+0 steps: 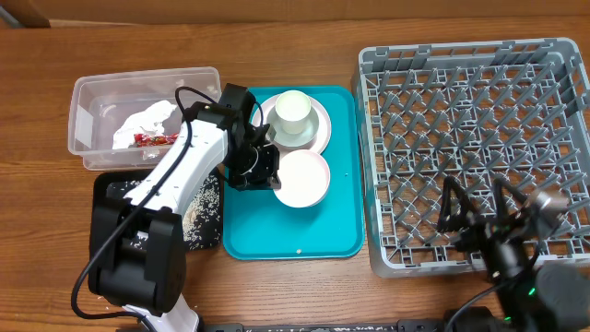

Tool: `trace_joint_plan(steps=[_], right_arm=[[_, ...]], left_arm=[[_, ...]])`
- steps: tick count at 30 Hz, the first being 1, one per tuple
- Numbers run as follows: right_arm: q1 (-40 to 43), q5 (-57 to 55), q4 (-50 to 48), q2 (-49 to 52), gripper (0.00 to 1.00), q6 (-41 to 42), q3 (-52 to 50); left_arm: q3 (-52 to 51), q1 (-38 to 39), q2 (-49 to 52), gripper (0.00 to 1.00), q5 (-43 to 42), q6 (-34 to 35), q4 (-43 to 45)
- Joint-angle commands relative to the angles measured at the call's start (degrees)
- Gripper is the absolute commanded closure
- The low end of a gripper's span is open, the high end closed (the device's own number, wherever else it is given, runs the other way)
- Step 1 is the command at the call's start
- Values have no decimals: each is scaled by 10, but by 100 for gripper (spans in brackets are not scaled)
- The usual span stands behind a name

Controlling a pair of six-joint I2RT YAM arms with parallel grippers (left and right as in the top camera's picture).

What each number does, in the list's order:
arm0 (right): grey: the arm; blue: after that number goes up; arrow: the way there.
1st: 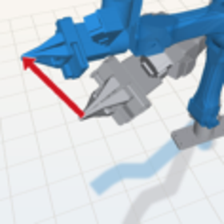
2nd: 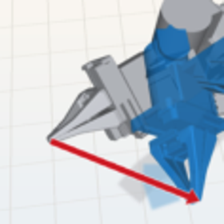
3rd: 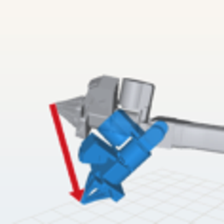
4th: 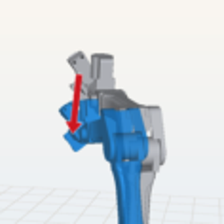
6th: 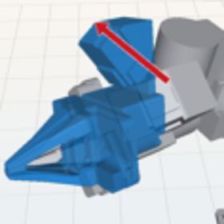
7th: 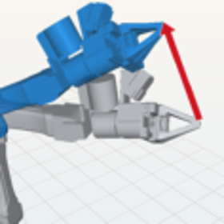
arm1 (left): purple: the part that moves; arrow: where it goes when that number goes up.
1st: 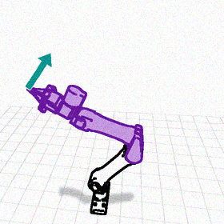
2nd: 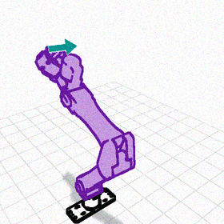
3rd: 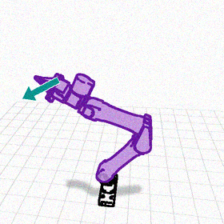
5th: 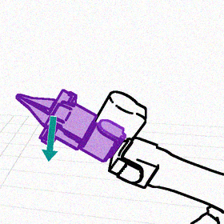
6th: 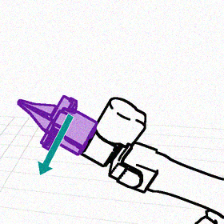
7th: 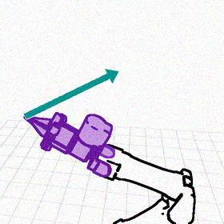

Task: Sort waste into correct bins and load items into the dishwasher
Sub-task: 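Carry the pink plate back and set it on the teal tray, then raise the right gripper and move it toward the teal tray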

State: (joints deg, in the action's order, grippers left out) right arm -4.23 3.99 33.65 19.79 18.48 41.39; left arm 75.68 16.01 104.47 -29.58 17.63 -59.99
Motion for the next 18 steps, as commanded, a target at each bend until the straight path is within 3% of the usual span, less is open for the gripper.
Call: trace_joint_plan(steps=[1, 10, 14, 18], right_arm=[[-2, -4, 67, 121, 0, 7, 132], [-4, 132, 376, 425, 0, 7, 451], [-24, 173, 435, 502, 0, 2, 487], [-38, 340, 433, 547, 0, -80, 487]], left_arm=[[3, 0, -20, 96, -33, 3, 1], [3, 0, -20, 96, -30, 14, 2], [3, 0, -20, 96, -26, 24, 6], [4, 0, -21, 96, -26, 30, 5]])
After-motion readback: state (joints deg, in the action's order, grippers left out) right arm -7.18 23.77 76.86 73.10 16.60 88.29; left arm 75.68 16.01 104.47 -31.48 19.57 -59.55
